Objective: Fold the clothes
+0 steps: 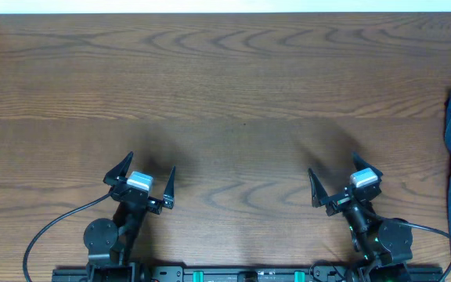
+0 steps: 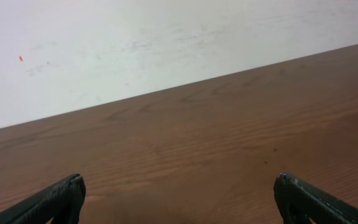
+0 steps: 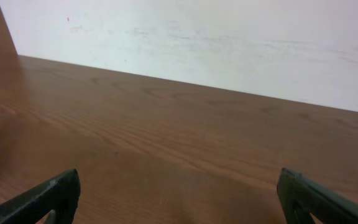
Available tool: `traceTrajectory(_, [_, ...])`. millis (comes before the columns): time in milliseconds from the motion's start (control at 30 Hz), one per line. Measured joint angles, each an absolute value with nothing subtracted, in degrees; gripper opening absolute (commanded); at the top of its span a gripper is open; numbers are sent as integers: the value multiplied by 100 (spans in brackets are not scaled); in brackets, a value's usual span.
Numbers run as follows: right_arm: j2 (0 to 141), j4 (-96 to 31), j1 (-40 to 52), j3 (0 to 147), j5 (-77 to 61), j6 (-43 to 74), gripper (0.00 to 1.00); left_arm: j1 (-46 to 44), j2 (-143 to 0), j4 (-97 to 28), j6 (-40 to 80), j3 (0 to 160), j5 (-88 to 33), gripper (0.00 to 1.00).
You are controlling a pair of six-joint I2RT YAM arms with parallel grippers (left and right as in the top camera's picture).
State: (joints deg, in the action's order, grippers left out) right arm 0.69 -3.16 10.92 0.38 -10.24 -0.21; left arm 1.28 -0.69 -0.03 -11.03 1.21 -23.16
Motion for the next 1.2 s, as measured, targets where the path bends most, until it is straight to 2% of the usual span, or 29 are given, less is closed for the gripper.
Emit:
traceTrajectory(467, [69,-316,1092,38,-1024,-23,99,128,-69,-8,-1079,121,-2316,98])
traceTrajectory(733, [71,-97,1092,38,-1098,639,99,128,-69,-183,-298,217,-2324,98])
traceTrajectory(833, [80,80,1094,126,-1538,1024,99,128,-84,-725,38,587,-2342,98])
traceTrajectory(967, [429,-685,1094,851,-1863,1267,99,128,-392,-1570,239,1741,-2331,98])
traceTrajectory(1067, [1094,-1251,1092,1640,-1872,1288,99,128,-1002,-2305,322,2759,-2309,98])
traceTrajectory(1200, [2480,-1949,1074,2698,-1850,1284,99,128,-2515,-3859,410,4182,-2294,98])
